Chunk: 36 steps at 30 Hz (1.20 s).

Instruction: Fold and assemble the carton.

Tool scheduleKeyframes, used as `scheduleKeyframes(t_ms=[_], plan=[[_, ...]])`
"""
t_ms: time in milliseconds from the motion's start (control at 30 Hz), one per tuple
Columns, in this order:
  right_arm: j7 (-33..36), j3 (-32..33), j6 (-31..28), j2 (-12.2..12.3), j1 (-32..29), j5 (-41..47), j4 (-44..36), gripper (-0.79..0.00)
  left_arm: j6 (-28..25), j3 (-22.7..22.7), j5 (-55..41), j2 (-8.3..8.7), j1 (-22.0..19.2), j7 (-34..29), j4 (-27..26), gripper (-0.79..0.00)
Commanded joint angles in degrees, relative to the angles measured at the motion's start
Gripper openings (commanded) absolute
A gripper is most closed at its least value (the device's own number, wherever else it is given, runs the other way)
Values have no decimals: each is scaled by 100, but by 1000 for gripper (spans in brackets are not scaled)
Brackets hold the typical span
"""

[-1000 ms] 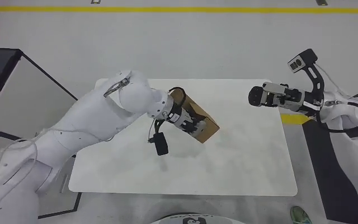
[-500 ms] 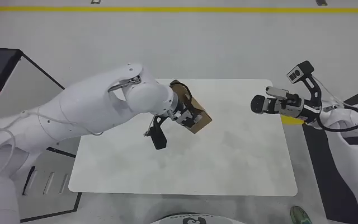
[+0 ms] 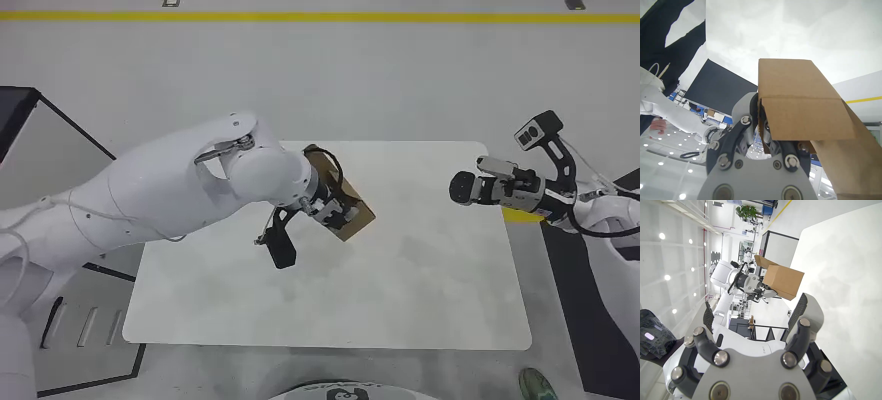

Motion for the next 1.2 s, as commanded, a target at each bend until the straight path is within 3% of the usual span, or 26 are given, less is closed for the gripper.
scheduleKeyframes(t_ms=[0,233,500,567,833,1167], plan=[[0,0,0,0,0,0,0,0,-121,0,4,7,112,-18,58,-785],[0,0,0,0,0,0,0,0,-1138,0,4,-63,250,246,130,-785],[0,0,0,0,0,0,0,0,-1876,0,4,-281,465,406,366,-785],[0,0,0,0,0,0,0,0,-1981,0,4,-347,542,409,426,-785],[0,0,0,0,0,0,0,0,-1981,0,4,-347,542,409,426,-785],[0,0,0,0,0,0,0,0,-2676,0,4,-539,1220,-517,706,-785]])
